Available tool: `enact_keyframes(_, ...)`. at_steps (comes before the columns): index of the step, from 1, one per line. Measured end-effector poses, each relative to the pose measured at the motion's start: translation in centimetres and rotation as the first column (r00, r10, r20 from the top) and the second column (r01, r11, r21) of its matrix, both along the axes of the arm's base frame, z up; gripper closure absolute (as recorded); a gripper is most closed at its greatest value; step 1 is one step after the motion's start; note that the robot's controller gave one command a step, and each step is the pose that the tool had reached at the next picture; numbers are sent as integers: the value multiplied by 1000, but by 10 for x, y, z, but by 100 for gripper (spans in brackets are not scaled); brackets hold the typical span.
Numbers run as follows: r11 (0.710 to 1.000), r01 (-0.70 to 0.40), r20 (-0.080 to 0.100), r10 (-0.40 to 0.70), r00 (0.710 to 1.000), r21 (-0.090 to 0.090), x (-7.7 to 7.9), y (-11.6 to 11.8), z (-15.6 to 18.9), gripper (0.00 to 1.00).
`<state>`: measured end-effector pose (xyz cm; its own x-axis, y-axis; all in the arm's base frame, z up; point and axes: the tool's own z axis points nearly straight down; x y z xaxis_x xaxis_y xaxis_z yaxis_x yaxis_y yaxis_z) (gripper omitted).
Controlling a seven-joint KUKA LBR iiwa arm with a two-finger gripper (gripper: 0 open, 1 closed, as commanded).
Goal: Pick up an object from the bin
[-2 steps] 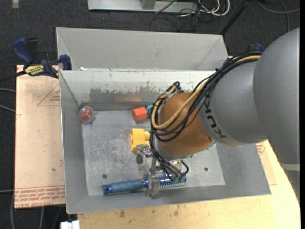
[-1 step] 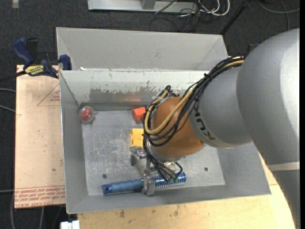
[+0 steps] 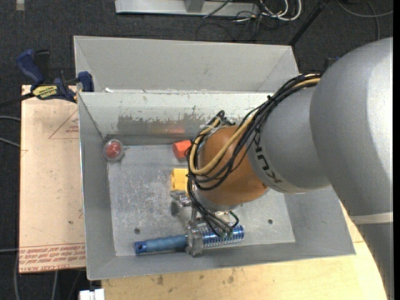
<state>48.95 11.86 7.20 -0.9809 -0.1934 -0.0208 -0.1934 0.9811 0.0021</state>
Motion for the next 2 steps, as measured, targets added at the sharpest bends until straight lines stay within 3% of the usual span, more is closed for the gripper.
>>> enact_keyframes(1, 1000, -1, -6, 1, 1000, -1, -2, 0, -1, 100)
enact_keyframes(2, 1000, 1, -13, -1, 1000, -4, 0, 1, 70, 100)
